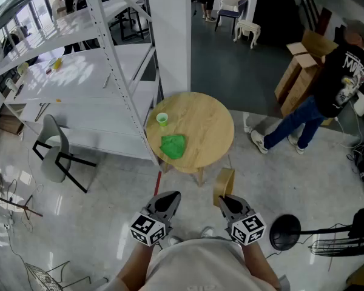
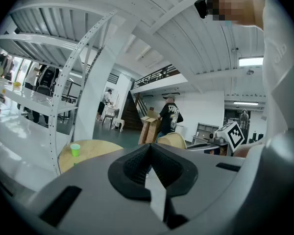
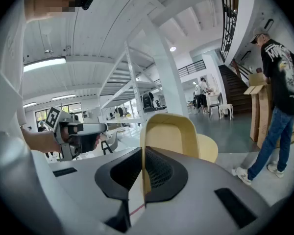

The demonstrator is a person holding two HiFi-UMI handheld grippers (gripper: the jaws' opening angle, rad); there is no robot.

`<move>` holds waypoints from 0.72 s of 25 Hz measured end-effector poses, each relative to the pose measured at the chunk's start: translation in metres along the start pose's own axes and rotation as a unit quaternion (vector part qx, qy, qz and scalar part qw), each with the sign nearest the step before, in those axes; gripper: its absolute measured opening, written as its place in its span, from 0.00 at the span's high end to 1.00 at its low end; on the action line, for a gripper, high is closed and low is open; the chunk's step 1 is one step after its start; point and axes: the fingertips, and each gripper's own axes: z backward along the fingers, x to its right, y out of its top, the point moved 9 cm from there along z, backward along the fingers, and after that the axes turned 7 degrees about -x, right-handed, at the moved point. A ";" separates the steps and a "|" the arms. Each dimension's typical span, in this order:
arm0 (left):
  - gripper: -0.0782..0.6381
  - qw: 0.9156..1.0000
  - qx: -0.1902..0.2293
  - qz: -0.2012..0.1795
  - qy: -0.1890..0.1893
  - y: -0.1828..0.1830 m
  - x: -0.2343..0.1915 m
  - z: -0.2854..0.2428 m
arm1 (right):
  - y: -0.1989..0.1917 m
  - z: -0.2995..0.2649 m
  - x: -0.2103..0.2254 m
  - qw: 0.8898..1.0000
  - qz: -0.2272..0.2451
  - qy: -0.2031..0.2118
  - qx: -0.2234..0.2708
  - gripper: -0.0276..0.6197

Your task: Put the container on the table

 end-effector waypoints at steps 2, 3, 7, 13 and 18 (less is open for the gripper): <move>0.87 1.000 0.002 0.000 -0.001 0.002 0.007 -0.011 | -0.001 0.006 0.010 1.000 0.000 0.000 0.000 0.89; 0.87 1.000 0.002 -0.001 -0.002 0.003 0.010 -0.016 | -0.002 0.009 0.016 1.000 0.000 0.000 0.000 0.89; 0.87 1.000 0.001 -0.006 -0.002 0.007 0.024 -0.039 | -0.005 0.020 0.037 1.000 0.001 -0.001 0.004 0.89; 0.87 1.000 -0.008 -0.007 0.002 0.009 0.044 -0.076 | -0.011 0.036 0.074 1.000 -0.014 0.002 0.014 0.89; 0.87 1.000 -0.023 -0.003 0.003 0.008 0.050 -0.107 | -0.012 0.037 0.108 0.999 -0.025 0.004 0.021 0.89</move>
